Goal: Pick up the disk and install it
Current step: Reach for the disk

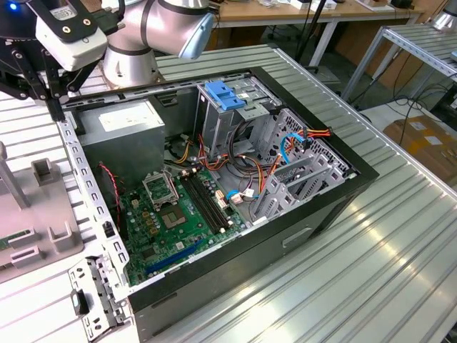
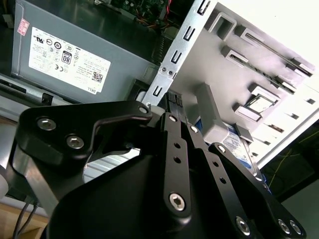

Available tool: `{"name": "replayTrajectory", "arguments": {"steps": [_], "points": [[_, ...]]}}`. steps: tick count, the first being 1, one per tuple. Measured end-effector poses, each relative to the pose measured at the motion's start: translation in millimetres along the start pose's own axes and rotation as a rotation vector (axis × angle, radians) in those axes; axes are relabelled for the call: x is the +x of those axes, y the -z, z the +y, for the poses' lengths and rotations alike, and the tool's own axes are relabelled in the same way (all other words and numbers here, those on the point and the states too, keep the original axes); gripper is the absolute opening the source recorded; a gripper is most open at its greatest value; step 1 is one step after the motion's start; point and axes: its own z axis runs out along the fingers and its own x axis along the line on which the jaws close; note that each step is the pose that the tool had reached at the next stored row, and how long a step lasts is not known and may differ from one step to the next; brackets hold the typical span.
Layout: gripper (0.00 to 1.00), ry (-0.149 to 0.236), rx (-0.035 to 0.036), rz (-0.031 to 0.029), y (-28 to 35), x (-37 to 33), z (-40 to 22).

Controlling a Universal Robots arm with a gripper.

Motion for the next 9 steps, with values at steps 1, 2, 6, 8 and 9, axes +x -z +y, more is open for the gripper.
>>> {"name": "replayTrajectory", "arguments": {"steps": [1, 2, 6, 8, 9], "points": [[0.11, 0.000, 0.0000, -0.0001, 0.0, 0.8, -0.1], [0.11, 0.000, 0.0000, -0.0001, 0.0, 1.7, -0.1], [0.11, 0.000, 0.0000, -0.0001, 0.1, 4.7, -0.3], [0.11, 0.000, 0.0000, -0.0001, 0.1, 6.6, -0.5], [0.11, 0.000, -0.0001, -0.0001, 0.1, 7.3, -0.5]]}}
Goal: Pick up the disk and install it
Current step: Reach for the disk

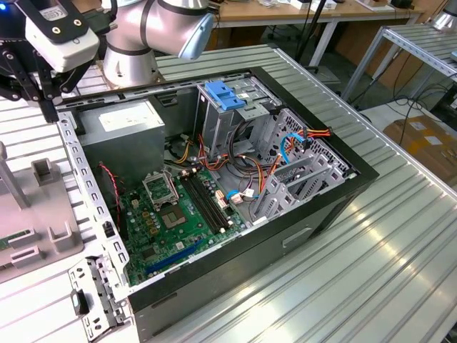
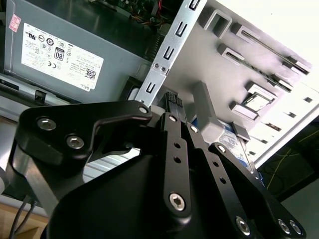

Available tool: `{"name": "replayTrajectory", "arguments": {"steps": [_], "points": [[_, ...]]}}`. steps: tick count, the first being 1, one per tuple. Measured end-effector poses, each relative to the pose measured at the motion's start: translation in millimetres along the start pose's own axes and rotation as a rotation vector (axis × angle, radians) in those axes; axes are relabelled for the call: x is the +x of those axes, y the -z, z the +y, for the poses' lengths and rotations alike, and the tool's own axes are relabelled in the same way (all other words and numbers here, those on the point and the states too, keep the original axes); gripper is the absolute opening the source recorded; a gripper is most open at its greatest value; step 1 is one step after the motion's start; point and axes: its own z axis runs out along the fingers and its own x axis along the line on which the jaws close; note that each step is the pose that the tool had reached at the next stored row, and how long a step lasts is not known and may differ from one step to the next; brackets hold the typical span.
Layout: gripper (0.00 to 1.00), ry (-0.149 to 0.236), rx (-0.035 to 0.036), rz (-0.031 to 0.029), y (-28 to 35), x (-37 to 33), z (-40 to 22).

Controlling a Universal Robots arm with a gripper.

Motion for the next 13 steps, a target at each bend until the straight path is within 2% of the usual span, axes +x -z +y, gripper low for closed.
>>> {"name": "replayTrajectory", "arguments": {"steps": [13], "points": [[0.11, 0.000, 0.0000, 0.0000, 0.2, 9.5, -0.7]]}}
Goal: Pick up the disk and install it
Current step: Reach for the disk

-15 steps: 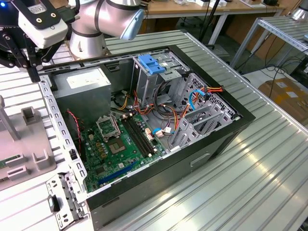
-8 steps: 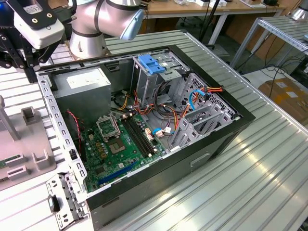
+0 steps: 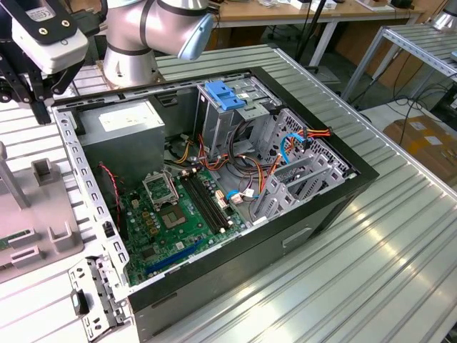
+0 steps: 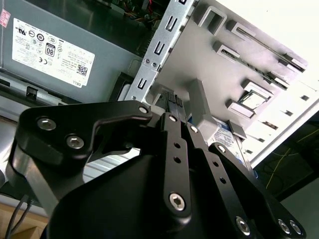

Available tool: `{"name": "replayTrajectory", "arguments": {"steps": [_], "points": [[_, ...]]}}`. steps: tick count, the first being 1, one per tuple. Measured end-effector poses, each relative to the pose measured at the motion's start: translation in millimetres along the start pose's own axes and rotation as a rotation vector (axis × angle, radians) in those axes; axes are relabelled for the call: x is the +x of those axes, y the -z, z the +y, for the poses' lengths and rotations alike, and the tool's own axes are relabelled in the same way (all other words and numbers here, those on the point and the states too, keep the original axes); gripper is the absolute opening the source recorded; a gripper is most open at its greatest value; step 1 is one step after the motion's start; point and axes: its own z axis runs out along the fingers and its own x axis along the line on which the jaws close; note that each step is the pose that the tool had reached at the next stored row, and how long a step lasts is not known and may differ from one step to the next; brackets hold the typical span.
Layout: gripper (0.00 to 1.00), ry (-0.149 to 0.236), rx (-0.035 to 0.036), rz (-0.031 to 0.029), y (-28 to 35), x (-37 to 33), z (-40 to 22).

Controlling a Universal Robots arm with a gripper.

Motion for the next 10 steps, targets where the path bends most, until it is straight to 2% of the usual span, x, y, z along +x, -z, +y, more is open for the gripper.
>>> {"name": "replayTrajectory", "arguments": {"steps": [10], "points": [[0.11, 0.000, 0.0000, 0.0000, 0.1, 8.7, -0.7]]}}
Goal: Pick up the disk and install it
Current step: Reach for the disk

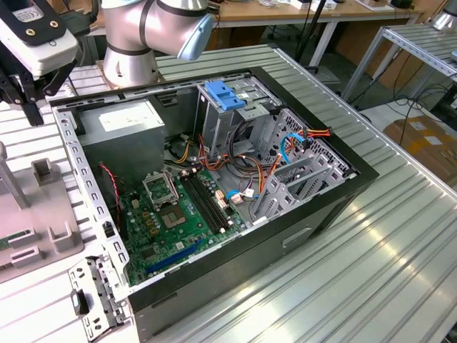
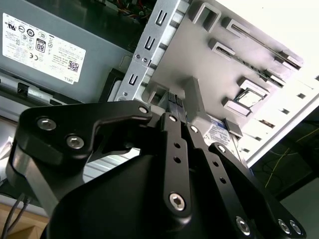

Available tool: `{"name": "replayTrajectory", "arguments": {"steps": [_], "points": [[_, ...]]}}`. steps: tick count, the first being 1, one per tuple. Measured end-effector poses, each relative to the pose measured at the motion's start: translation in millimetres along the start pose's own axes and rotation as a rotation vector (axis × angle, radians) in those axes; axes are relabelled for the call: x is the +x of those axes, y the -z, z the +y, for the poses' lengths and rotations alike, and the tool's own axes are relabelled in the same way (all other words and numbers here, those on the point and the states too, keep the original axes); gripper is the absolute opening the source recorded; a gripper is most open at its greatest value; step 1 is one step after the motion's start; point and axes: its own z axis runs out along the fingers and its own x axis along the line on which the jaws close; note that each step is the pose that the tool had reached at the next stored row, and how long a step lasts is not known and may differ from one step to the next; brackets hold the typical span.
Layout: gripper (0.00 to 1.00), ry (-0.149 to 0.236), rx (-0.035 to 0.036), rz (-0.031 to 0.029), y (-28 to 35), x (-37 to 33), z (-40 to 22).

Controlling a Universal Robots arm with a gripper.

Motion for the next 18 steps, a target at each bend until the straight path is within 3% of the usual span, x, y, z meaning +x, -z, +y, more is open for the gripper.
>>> {"name": "replayTrajectory", "arguments": {"steps": [18], "points": [[0.11, 0.000, 0.0000, 0.0000, 0.0, 14.5, -1.1]]}}
